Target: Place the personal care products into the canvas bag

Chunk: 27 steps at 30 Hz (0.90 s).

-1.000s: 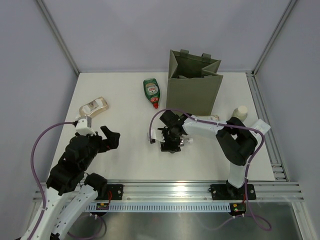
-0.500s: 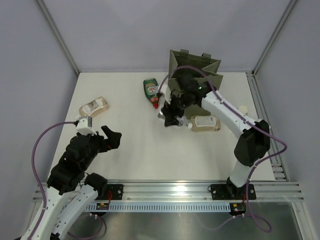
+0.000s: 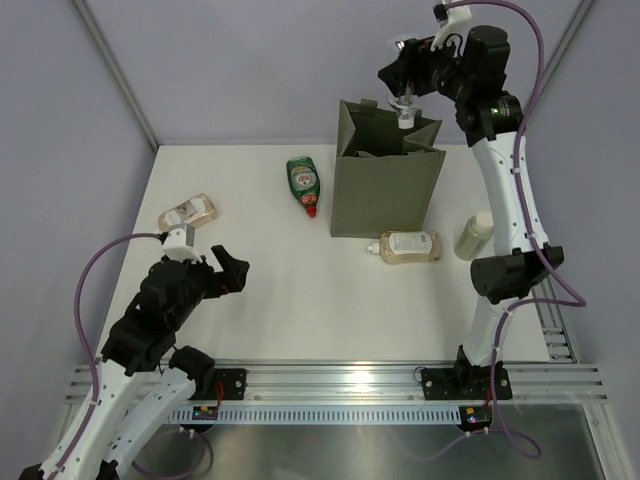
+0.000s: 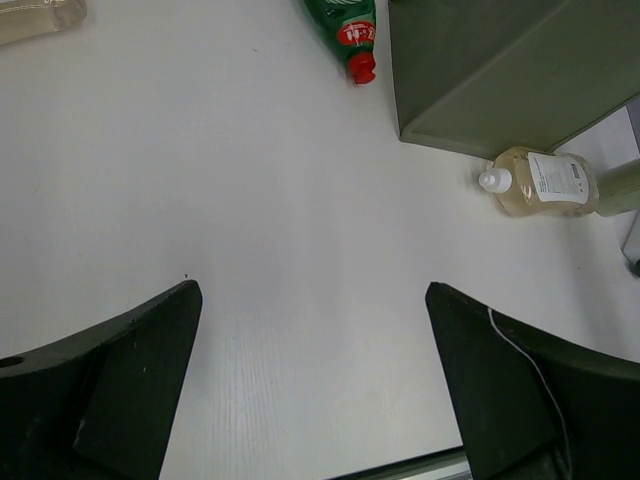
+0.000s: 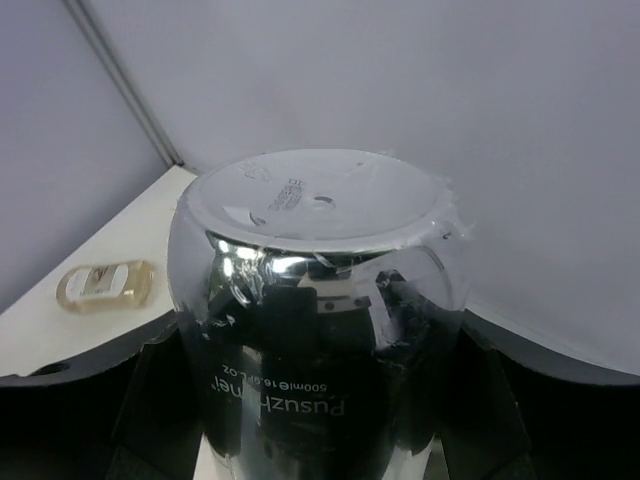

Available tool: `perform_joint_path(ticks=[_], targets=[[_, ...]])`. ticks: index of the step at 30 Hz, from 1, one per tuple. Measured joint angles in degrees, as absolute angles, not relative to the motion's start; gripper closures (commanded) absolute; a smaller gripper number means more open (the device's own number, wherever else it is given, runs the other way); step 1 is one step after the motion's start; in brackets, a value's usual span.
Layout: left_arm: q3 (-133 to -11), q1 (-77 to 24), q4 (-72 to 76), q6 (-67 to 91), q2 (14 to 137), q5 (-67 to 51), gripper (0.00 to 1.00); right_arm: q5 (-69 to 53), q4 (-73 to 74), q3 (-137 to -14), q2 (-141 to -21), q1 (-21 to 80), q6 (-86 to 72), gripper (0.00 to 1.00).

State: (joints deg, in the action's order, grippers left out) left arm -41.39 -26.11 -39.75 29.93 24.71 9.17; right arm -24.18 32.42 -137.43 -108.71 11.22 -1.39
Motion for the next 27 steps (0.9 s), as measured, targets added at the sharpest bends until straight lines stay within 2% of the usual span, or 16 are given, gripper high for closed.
perform_joint_path(ticks=[5,8,13,14,16,19,22,27], targets=[[-41.39,-26.11,-39.24,29.15,26.94,9.37,0.01,-20.6,25.39,-136.22,-117.6,12.4,-5.52,1.0],[-41.39,-26.11,-39.03,28.97,28.16,9.47,0.01,-21.5,22.79,-127.59,-119.22,12.43,-5.85,0.96],[-41.39,-26.11,-38.94,28.88,30.13,10.11,0.01,-30.17,14.98,-107.5,-115.24,11.9,0.16,0.68],[-41.39,-26.11,-38.98,28.77,30.72,10.17,0.01,-31.94,14.61,-105.82,-114.32,11.79,1.54,0.57],[-41.39,-26.11,-39.18,28.56,32.05,10.24,0.01,-35.0,14.7,-105.41,-113.21,11.66,3.31,0.24],[-41.45,-26.11,-39.4,28.14,33.23,10.22,0.01,-38.57,16.99,-107.48,-112.38,11.62,5.41,0.06],[-41.91,-26.11,-39.72,27.77,33.56,10.15,0.01,-39.68,18.13,-109.27,-111.94,11.68,6.96,0.0],[-42.26,-26.11,-39.92,26.96,33.58,9.87,0.01,-39.72,21.58,-112.18,-110.21,11.68,8.29,0.01]])
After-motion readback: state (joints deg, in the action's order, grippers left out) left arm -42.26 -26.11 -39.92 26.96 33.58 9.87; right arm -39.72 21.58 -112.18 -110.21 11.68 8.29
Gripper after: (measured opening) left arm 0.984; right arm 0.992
